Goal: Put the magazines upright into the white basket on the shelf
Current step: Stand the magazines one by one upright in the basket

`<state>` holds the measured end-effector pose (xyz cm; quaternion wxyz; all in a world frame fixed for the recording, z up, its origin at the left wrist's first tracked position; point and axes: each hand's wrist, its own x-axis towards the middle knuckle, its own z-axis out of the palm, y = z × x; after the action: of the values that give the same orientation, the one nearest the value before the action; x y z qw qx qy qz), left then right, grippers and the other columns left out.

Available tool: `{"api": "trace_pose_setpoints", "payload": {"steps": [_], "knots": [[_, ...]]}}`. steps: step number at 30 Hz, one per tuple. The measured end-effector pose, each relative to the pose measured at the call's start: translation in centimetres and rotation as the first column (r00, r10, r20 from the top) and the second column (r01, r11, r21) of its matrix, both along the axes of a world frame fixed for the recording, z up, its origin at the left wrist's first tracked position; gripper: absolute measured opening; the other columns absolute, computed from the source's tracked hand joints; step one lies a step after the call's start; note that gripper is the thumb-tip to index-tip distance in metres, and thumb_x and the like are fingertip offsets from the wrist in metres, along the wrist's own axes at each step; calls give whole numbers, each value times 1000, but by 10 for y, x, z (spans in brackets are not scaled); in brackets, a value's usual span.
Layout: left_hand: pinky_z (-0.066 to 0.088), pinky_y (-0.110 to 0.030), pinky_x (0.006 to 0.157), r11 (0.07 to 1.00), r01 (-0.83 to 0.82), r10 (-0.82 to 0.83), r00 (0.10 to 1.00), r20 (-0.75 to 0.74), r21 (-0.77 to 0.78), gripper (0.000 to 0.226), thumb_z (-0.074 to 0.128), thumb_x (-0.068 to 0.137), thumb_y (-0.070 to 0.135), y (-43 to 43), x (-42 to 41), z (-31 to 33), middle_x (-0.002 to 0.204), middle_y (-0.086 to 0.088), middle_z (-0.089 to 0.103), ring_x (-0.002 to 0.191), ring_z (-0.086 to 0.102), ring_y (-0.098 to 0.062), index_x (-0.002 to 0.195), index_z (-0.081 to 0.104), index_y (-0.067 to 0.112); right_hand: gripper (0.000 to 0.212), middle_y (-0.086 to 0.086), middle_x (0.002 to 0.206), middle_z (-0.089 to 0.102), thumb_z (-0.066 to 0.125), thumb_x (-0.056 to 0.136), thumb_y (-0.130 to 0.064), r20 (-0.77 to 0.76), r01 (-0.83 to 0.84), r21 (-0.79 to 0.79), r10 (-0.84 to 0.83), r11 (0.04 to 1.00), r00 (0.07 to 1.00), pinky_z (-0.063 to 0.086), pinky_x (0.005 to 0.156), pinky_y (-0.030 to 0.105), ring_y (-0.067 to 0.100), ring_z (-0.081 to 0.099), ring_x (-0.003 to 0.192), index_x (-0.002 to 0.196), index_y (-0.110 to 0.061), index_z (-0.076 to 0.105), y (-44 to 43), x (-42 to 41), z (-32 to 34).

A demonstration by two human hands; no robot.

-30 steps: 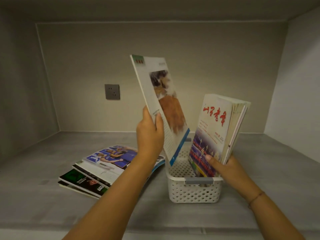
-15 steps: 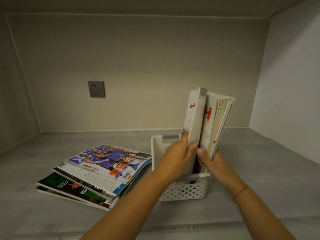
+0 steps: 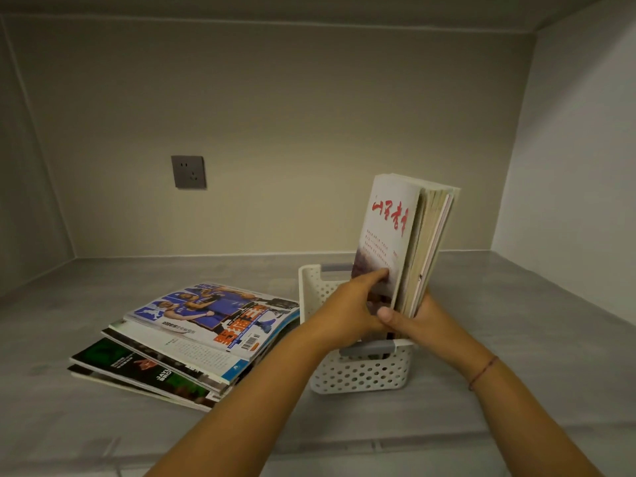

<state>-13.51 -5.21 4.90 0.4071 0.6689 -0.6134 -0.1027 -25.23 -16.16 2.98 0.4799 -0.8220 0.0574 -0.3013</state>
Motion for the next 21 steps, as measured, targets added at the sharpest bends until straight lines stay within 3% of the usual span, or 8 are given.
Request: {"api": "trace_pose_setpoints", "payload": {"steps": [5, 7, 10, 13, 15, 17, 19, 21], "knots": [[40, -30, 105, 999, -30, 32, 996, 84, -18, 89, 77, 75, 26, -13, -4, -4, 143, -3, 41, 128, 43, -18, 147, 26, 20, 76, -19, 128, 52, 69, 76, -37, 27, 87, -5, -86, 996, 996, 44, 83, 8, -5, 51, 115, 141, -28, 30, -1, 1, -4], [43, -33, 104, 1000, -6, 4, 997, 78, 17, 93, 78, 73, 32, -9, -2, -7, 145, -1, 40, 127, 44, -15, 148, 24, 23, 71, -19, 128, 50, 68, 80, -24, 31, 138, -6, -138, 990, 990, 43, 80, 5, -6, 51, 114, 139, -32, 30, -3, 3, -7], [44, -18, 92, 1000, 10, -11, 999, 36, 26, 83, 76, 74, 40, 6, 8, -9, 141, 5, 47, 117, 48, -5, 145, 33, 28, 73, -13, 129, 49, 66, 79, -11, 33, 193, -33, -192, 981, 981, 42, 77, 2, -4, 49, 113, 140, -28, 31, -7, 6, -11], [43, -14, 86, 977, -150, 141, 988, -67, -148, 60, 69, 80, 41, 33, 26, -11, 129, 11, 55, 105, 52, 6, 135, 48, 31, 75, -6, 132, 45, 65, 79, -9, 15, 220, -10, -220, 975, 975, 44, 86, 16, 9, 47, 116, 142, -24, 28, -10, 5, -14], [46, -17, 88, 906, -324, 281, 942, -184, -273, 43, 65, 86, 34, 57, 46, -20, 123, 12, 58, 109, 55, 0, 128, 54, 30, 74, -5, 131, 44, 65, 80, -10, -6, 235, 12, -235, 972, 972, 43, 88, 24, 12, 45, 116, 142, -22, 26, -10, 4, -14], [45, -21, 91, 826, -508, 470, 860, -201, -242, 39, 61, 89, 34, 88, 73, -35, 128, 9, 55, 117, 52, -8, 127, 53, 29, 73, -4, 127, 45, 66, 81, -10, -16, 264, 9, -264, 965, 964, 41, 85, 22, 12, 45, 112, 141, -21, 26, -10, 4, -13], [38, -34, 105, 773, -633, 632, 774, -23, -43, 52, 60, 88, 45, 120, 104, -54, 144, 2, 43, 130, 40, -15, 135, 48, 25, 73, -2, 127, 46, 66, 81, -11, -22, 284, 5, -283, 959, 959, 42, 88, 27, 14, 45, 111, 142, -20, 26, -9, 4, -13], [18, -44, 117, 733, -654, 605, 753, 259, 187, 74, 53, 84, 60, 146, 128, -70, 157, 0, 23, 144, 19, -20, 145, 35, 22, 72, 2, 130, 47, 66, 81, -11, -30, 293, 7, -293, 956, 956, 41, 92, 34, 16, 46, 111, 142, -19, 28, -8, 5, -14]]}}
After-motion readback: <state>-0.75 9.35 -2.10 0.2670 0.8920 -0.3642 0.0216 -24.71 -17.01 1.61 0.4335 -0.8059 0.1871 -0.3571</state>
